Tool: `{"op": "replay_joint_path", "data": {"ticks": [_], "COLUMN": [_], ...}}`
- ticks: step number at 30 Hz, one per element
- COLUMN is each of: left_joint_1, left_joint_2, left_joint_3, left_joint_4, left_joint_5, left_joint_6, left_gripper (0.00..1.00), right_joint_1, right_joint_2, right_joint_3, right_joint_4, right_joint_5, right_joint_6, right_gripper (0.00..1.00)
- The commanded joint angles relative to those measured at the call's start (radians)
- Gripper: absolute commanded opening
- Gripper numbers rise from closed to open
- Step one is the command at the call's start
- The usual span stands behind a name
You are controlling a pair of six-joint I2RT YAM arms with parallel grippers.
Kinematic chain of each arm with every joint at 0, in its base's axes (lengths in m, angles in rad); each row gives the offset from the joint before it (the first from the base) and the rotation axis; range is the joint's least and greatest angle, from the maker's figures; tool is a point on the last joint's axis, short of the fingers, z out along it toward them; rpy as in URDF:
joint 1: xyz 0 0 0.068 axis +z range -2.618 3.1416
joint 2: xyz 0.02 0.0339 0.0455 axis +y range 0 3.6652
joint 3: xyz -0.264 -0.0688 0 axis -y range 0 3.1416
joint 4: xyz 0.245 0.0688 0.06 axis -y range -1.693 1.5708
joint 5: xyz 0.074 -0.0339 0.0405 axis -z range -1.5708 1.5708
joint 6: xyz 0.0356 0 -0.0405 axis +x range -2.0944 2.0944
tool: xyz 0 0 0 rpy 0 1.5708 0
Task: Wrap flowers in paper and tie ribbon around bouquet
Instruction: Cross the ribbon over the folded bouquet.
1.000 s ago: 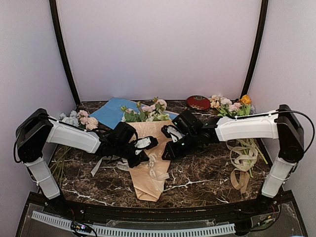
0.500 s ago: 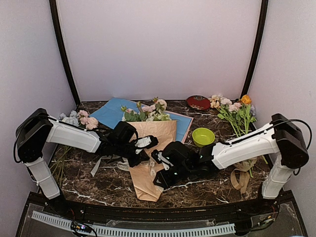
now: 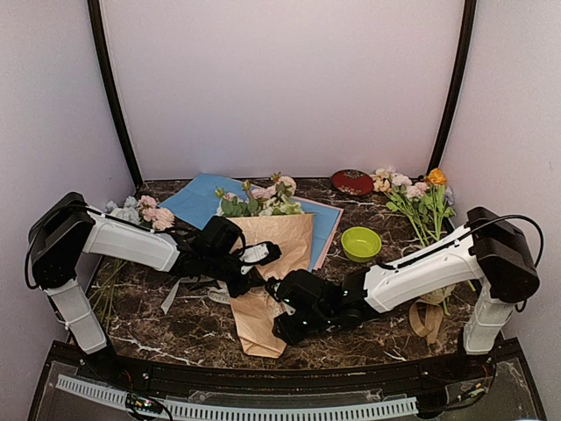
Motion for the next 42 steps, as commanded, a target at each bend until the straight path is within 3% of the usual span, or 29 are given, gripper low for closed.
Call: {"op": "replay_joint_path", "data": {"ticks": [1, 12, 17, 21, 25, 29, 36, 42], "left_joint_1": [-0.003, -0.004, -0.004, -0.003, -0.003, -0.003, -0.003, -0.003], "left_joint_2": [0.005, 0.006, 0.011, 0.011, 0.014, 0.014, 0.011, 0.005], "left_joint_3": [0.015, 0.017, 0.016, 0.017, 0.020, 0.020, 0.019, 0.020], "left_joint_4": [-0.028, -0.029, -0.031, -0.032, -0.031, -0.035, -0.035, -0.038], "left_joint_5": [0.002, 0.003, 0.002, -0.003, 0.006, 0.006, 0.008, 0.006], "left_joint_6": [-0.002, 0.000, 0.001, 0.005, 0.003, 0.005, 0.005, 0.006], "left_gripper": [0.00, 0.00, 0.00, 0.00, 0.00, 0.00, 0.00, 0.00], "right_joint_1": [0.012, 0.036, 0.048, 0.070, 0.077, 0.077, 0.075, 0.072], "right_joint_2": [0.002, -0.042, -0.012, -0.023, -0.044, -0.031, -0.030, -0.104], "right_joint_3": [0.014, -0.009, 0.031, 0.034, 0.000, 0.015, 0.038, 0.036], "right_joint_4": [-0.019, -0.072, -0.084, -0.125, -0.116, -0.117, -0.168, -0.208], "right_joint_5": [0.030, 0.057, 0.040, 0.048, 0.054, 0.076, 0.109, 0.146], "right_joint_6": [0.006, 0.042, 0.048, 0.077, 0.107, 0.103, 0.101, 0.102], "right_gripper": [0.34, 0.33, 0.24, 0.29, 0.27, 0.21, 0.01, 0.00]}}
